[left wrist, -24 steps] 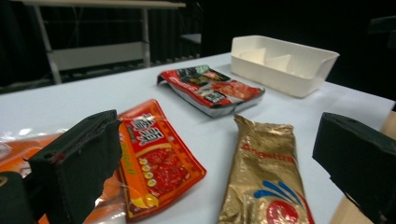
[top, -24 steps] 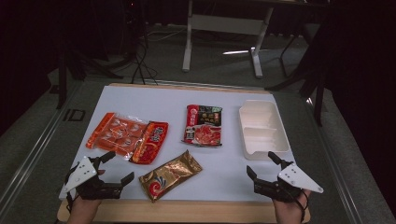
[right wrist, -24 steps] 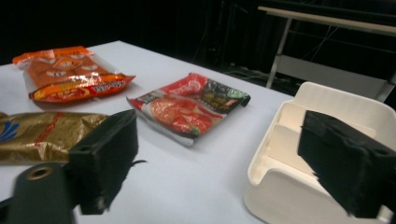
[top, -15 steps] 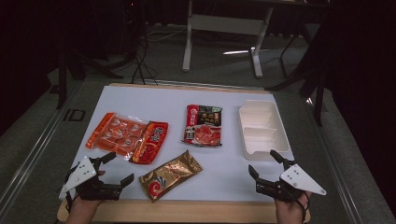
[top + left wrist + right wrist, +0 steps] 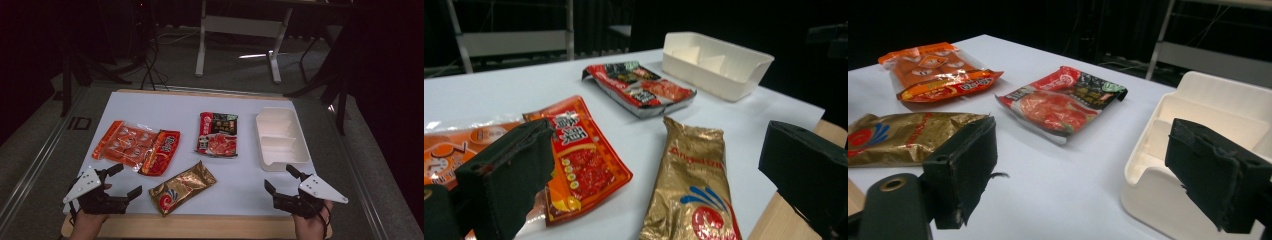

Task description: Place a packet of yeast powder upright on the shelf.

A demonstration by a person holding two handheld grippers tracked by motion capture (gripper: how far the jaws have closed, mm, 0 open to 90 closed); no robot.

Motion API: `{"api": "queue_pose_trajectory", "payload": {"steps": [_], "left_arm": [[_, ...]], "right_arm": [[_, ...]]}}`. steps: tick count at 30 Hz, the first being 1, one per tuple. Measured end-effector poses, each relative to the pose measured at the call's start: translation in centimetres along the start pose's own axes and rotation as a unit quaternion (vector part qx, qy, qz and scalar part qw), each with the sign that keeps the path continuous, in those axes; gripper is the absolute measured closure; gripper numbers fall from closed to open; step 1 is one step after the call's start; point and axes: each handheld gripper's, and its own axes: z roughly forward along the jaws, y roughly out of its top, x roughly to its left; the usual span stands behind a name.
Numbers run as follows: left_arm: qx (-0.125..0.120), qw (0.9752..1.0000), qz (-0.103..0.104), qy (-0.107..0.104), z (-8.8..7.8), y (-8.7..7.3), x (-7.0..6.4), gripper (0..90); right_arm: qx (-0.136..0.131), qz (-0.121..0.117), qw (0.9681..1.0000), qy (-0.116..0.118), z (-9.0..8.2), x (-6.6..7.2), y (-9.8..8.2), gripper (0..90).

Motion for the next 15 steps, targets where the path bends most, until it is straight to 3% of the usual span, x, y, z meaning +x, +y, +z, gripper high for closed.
{"api": "queue_pose_trajectory", "payload": {"steps": [5,10,15], "left_arm": [[0.008,0.9999,-0.008,-0.009,0.15,-0.01,0.03,1.2],[0.025,0.9989,-0.02,-0.034,0.25,0.0,0.24,1.2],[0.038,0.9982,-0.006,-0.046,0.62,0.22,0.18,1.5]], "right_arm": [[0.012,0.004,0.9999,-0.01,0.28,-0.31,-0.28,14.1],[0.0,-0.001,1.0,-0.002,0.07,-0.13,-0.06,14.1],[-0.005,-0.001,1.0,0.006,-0.28,-0.23,0.22,11.7]]}}
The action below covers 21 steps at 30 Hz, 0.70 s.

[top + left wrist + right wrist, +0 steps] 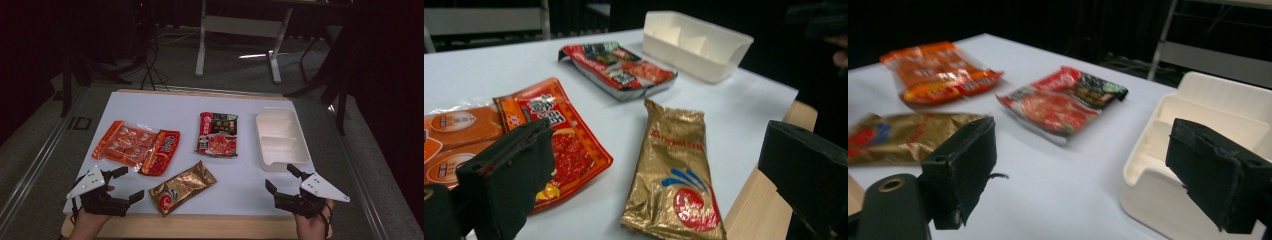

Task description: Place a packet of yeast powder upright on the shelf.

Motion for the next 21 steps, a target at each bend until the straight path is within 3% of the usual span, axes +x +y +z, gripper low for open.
{"api": "queue_pose_trajectory", "payload": {"steps": [3,7,11,12,14,16,17,20,21], "left_arm": [[-0.008,0.9999,0.014,0.003,-0.2,0.8,-0.3,1.5],[-0.014,0.9999,0.006,-0.004,-0.3,1.7,-0.5,1.5],[-0.019,0.9997,0.015,0.0,-0.3,2.9,-0.7,1.5],[-0.018,0.9996,0.021,0.006,-0.1,3.2,-0.7,1.5],[-0.015,0.9998,0.014,-0.002,0.3,3.9,-0.5,1.5],[-0.001,0.9995,0.032,0.001,1.0,4.7,-0.6,1.5],[-0.006,0.9995,0.032,0.001,1.3,5.0,-0.7,1.5],[-0.01,0.9994,0.033,-0.008,2.2,5.8,-0.7,2.4],[-0.004,0.9994,0.025,-0.021,2.7,6.0,-0.6,2.4]], "right_arm": [[-0.004,-0.003,1.0,0.004,-0.2,0.1,0.0,12.6],[-0.004,-0.011,0.9999,-0.004,-0.3,0.5,0.2,12.6],[-0.002,-0.007,0.9999,-0.012,-0.4,0.7,0.4,12.6],[-0.002,-0.008,0.9999,-0.008,-0.5,0.8,0.5,12.6],[-0.002,-0.015,0.9998,-0.012,-0.5,1.0,0.7,12.9],[-0.006,-0.017,0.9998,-0.007,-0.6,1.3,0.9,13.0],[-0.005,-0.013,0.9999,-0.002,-0.6,1.4,1.0,13.1],[-0.006,-0.013,0.9999,0.008,-0.6,1.6,1.1,13.2],[-0.004,-0.019,0.9998,0.009,-0.5,1.6,1.0,13.2]]}}
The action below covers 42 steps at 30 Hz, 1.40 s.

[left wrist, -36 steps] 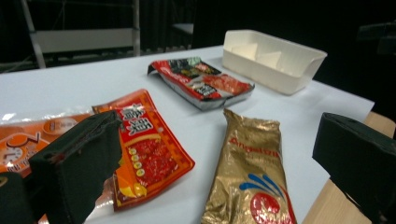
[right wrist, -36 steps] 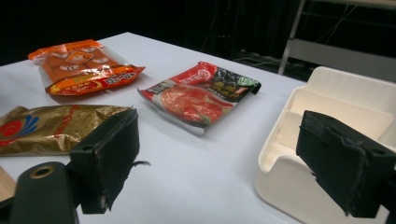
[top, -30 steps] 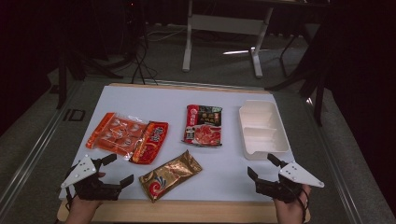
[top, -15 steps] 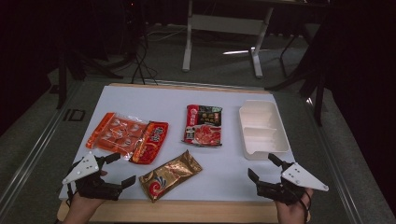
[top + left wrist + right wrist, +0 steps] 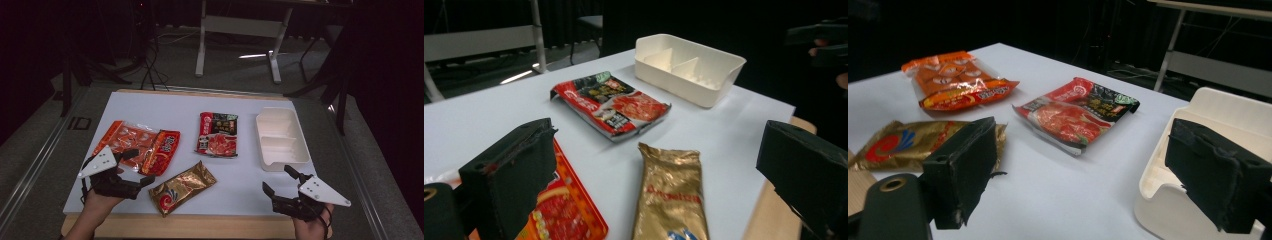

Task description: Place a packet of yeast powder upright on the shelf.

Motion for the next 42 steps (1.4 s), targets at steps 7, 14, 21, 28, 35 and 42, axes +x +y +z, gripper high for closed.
{"api": "queue_pose_trajectory", "payload": {"steps": [7,14,21,28,35,42], "left_arm": [[0.033,0.9992,0.006,-0.02,2.8,0.4,-0.5,2.6],[0.043,0.9989,0.004,-0.017,4.6,1.0,-0.5,5.2],[0.057,0.9982,0.004,-0.016,7.2,1.1,-0.4,5.4],[0.098,0.9951,0.001,-0.015,10.3,1.1,-0.1,6.5],[0.142,0.9897,-0.004,-0.016,12.7,0.4,0.3,9.5],[0.177,0.9838,-0.01,-0.029,15.1,-0.3,0.3,15.0]], "right_arm": [[0.003,0.015,0.9998,0.015,-0.1,-0.1,-0.1,13.8],[0.002,0.016,0.9998,0.015,0.0,-0.1,-0.2,13.7],[-0.002,0.016,0.9996,0.024,0.1,0.2,-0.1,13.5],[-0.014,0.014,0.9993,0.033,0.1,0.5,-0.3,13.1],[-0.005,0.02,0.999,0.04,0.4,0.6,-0.6,13.1],[-0.003,0.034,0.9984,0.044,0.4,0.3,-0.9,13.2]]}}
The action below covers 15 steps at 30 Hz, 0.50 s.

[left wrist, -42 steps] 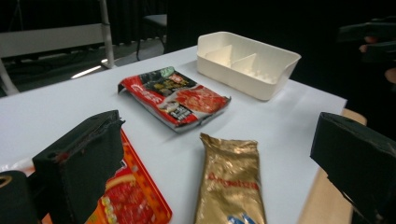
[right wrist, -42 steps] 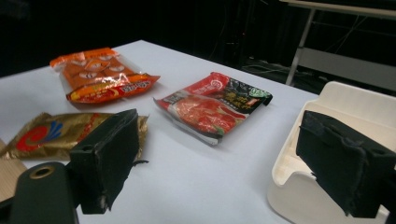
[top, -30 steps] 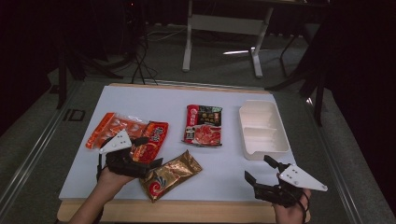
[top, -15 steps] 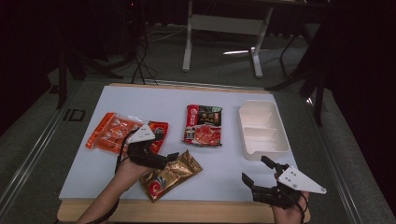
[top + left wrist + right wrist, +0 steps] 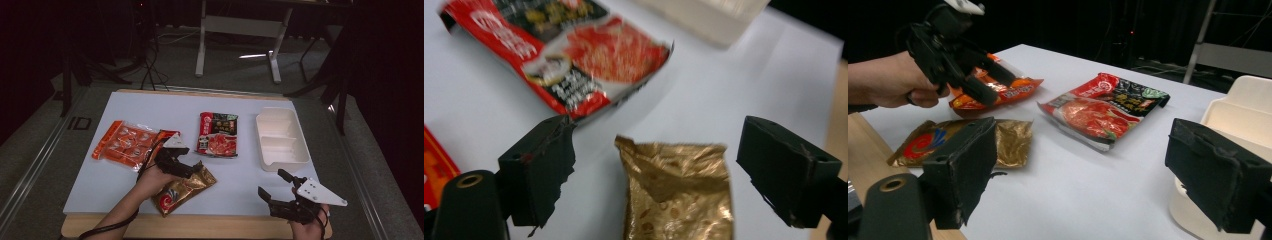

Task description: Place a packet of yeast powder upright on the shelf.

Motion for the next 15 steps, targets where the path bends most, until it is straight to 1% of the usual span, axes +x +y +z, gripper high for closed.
{"api": "queue_pose_trajectory", "payload": {"steps": [1,2,4,6,7,9,10,12,13,14,15], "left_arm": [[0.01,0.9999,-0.006,0.0,0.9,-0.1,0.1,16.3],[0.019,0.9998,-0.006,0.001,1.3,-0.2,0.1,19.1],[0.038,0.9993,-0.007,0.002,2.0,-0.4,0.3,20.5],[0.051,0.9985,-0.021,-0.002,2.6,-0.4,0.6,22.0],[0.051,0.9985,-0.021,-0.002,2.6,-0.4,0.6,23.5],[0.063,0.9977,-0.025,-0.002,3.1,-0.5,0.8,25.5],[0.083,0.9959,-0.034,-0.007,3.8,-0.6,0.9,26.1],[0.083,0.9959,-0.034,-0.007,3.8,-0.6,0.9,26.1],[0.102,0.9941,-0.035,-0.009,4.5,-0.7,0.8,26.1],[0.114,0.9928,-0.036,-0.014,4.8,-0.7,0.7,27.2],[0.119,0.9922,-0.034,-0.017,5.1,-0.8,0.6,30.4]], "right_arm": [[-0.001,-0.003,1.0,-0.002,0.0,0.0,0.0,13.2],[0.0,-0.001,1.0,0.0,-0.1,0.0,0.0,13.2],[0.001,0.0,1.0,0.001,0.0,0.0,-0.1,13.2],[0.004,-0.001,1.0,0.003,0.1,0.0,-0.1,13.2],[0.006,-0.001,1.0,0.004,0.2,0.0,-0.2,13.2],[0.009,0.0,0.9999,0.006,0.3,0.0,-0.2,13.2],[0.011,-0.002,0.9999,0.006,0.3,0.0,-0.3,13.2],[0.012,-0.003,0.9999,0.006,0.4,0.1,-0.3,13.2],[0.012,-0.003,0.9999,0.006,0.4,0.1,-0.3,13.2],[0.013,-0.005,0.9999,0.006,0.3,0.1,-0.3,13.2],[0.012,-0.005,0.9999,0.005,0.3,0.1,-0.3,13.2]]}}
